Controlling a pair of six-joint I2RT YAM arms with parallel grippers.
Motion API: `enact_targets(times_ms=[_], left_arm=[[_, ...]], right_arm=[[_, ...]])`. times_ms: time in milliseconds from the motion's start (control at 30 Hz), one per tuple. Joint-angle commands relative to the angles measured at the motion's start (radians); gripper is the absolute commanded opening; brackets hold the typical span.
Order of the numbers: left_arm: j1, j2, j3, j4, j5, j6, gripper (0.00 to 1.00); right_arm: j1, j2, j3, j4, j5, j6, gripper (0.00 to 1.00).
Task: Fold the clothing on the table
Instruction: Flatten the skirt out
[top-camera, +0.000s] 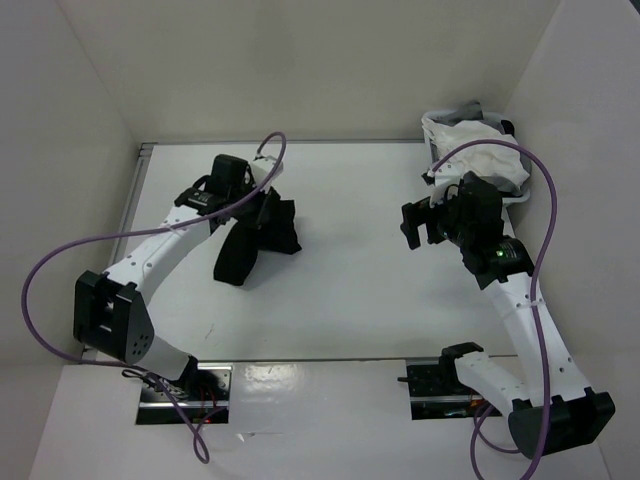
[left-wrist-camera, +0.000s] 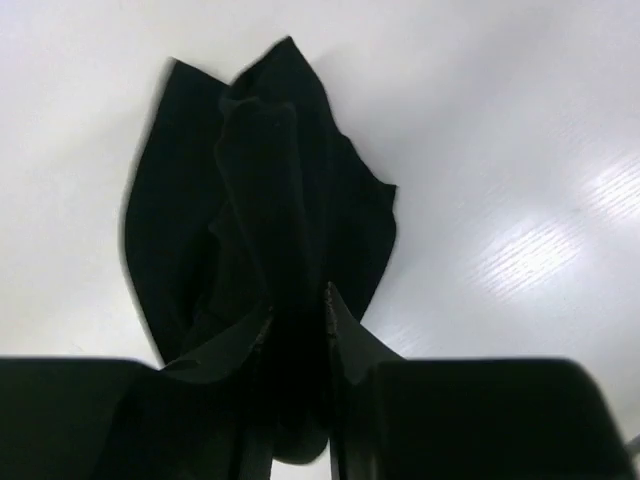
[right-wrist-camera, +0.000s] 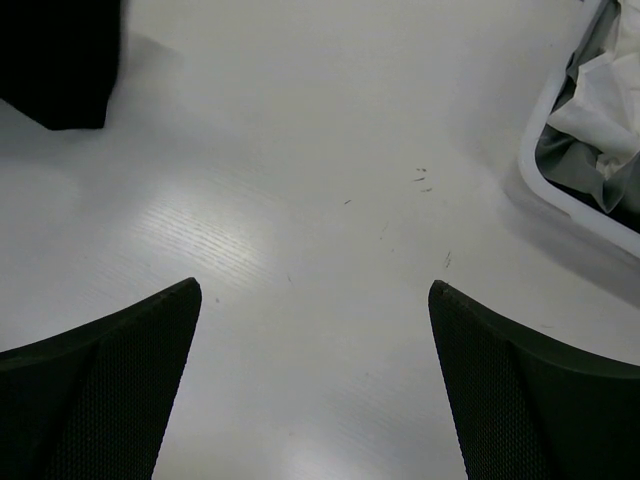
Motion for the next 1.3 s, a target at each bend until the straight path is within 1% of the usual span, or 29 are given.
enact_targets(times_ms=[0, 67, 133, 167, 200, 233, 267, 300, 333, 400, 433, 500, 533, 567, 600, 633, 667, 700, 733, 767, 800, 833, 867, 967, 1067, 1133, 1167, 1267], left_arm=[[0.037, -0.02, -0.039, -0.01, 0.057, -0.036, 0.28], [0.046, -0.032, -0.062, -0.001, 0.094, -0.036, 0.29], [0.046, -0.032, -0.071, -0.013, 0.121, -0.022, 0.4], [0.046, -0.02, -0.071, -0.024, 0.121, -0.022, 0.74], [0.046, 0.003, -0.061, -0.051, 0.121, -0.011, 0.9], [0.046, 0.014, -0.047, -0.062, 0.121, -0.011, 0.97], [0.046, 0.014, -0.047, -0.073, 0.121, -0.011, 1.0], [0.059, 0.025, -0.047, -0.073, 0.107, -0.002, 1.0], [0.078, 0.025, -0.047, -0.087, 0.098, -0.002, 1.0], [0.107, -0.004, -0.047, -0.098, 0.088, -0.002, 1.0], [0.148, -0.041, -0.047, -0.108, 0.088, -0.002, 1.0], [0.191, -0.1, -0.047, -0.121, 0.088, -0.002, 1.0], [0.242, -0.118, -0.059, -0.121, 0.088, -0.014, 1.0], [0.268, -0.134, -0.059, -0.133, 0.088, -0.014, 1.0], [0.297, -0.163, -0.071, -0.147, 0.098, -0.014, 1.0], [0.364, -0.177, -0.088, -0.147, 0.123, -0.014, 1.0], [0.4, -0.191, -0.099, -0.156, 0.143, -0.014, 1.0], [0.435, -0.216, -0.108, -0.156, 0.162, -0.014, 1.0], [0.507, -0.228, -0.117, -0.167, 0.195, -0.014, 1.0], [0.544, -0.248, -0.117, -0.167, 0.217, -0.014, 1.0], [0.578, -0.259, -0.117, -0.179, 0.234, -0.014, 1.0], [0.64, -0.268, -0.126, -0.193, 0.266, -0.014, 1.0], [0.668, -0.292, -0.127, -0.193, 0.286, -0.002, 1.0], [0.743, -0.328, -0.137, -0.214, 0.312, 0.01, 1.0], [0.799, -0.337, -0.168, -0.225, 0.337, 0.033, 1.0], [0.808, -0.337, -0.168, -0.225, 0.348, 0.033, 1.0], [0.808, -0.337, -0.168, -0.225, 0.348, 0.033, 1.0], [0.808, -0.337, -0.177, -0.214, 0.339, 0.033, 1.0]], right_arm=[[-0.004, -0.008, -0.009, 0.044, -0.018, 0.012, 0.98], [-0.004, -0.008, -0.009, 0.044, -0.044, 0.012, 0.98], [-0.004, 0.041, 0.009, 0.044, -0.108, 0.012, 0.98], [-0.004, 0.067, 0.02, 0.044, -0.128, 0.012, 0.98], [0.009, 0.137, 0.051, 0.044, -0.141, 0.023, 0.98], [0.025, 0.182, 0.069, 0.035, -0.141, 0.023, 0.98], [0.045, 0.226, 0.089, 0.035, -0.141, 0.023, 0.98], [0.089, 0.275, 0.13, 0.02, -0.141, 0.023, 0.98], [0.108, 0.362, 0.15, 0.006, -0.127, 0.032, 0.98], [0.134, 0.432, 0.201, 0.018, -0.127, 0.041, 0.98], [0.157, 0.487, 0.213, 0.03, -0.127, 0.041, 0.98], [0.181, 0.539, 0.261, 0.055, -0.118, 0.05, 0.98], [0.203, 0.597, 0.278, 0.075, -0.118, 0.061, 0.96], [0.203, 0.631, 0.314, 0.084, -0.139, 0.07, 0.95], [0.218, 0.663, 0.334, 0.084, -0.156, 0.07, 0.92], [0.232, 0.699, 0.353, 0.099, -0.17, 0.092, 0.89], [0.232, 0.764, 0.393, 0.113, -0.196, 0.092, 0.81], [0.246, 0.797, 0.413, 0.113, -0.21, 0.102, 0.76], [0.263, 0.827, 0.433, 0.122, -0.22, 0.103, 0.72], [0.272, 0.881, 0.477, 0.123, -0.234, 0.115, 0.66], [0.283, 0.906, 0.497, 0.132, -0.245, 0.115, 0.66], [0.301, 0.929, 0.535, 0.132, -0.257, 0.124, 0.66], [0.301, 0.972, 0.551, 0.142, -0.285, 0.124, 0.66], [0.326, 1.03, 0.594, 0.176, -0.331, 0.149, 0.66], [0.335, 1.136, 0.65, 0.176, -0.42, 0.173, 0.65], [0.335, 1.18, 0.706, 0.176, -0.472, 0.2, 0.65], [0.335, 1.225, 0.726, 0.176, -0.533, 0.21, 0.63], [0.344, 1.314, 0.818, 0.166, -0.611, 0.241, 0.61]])
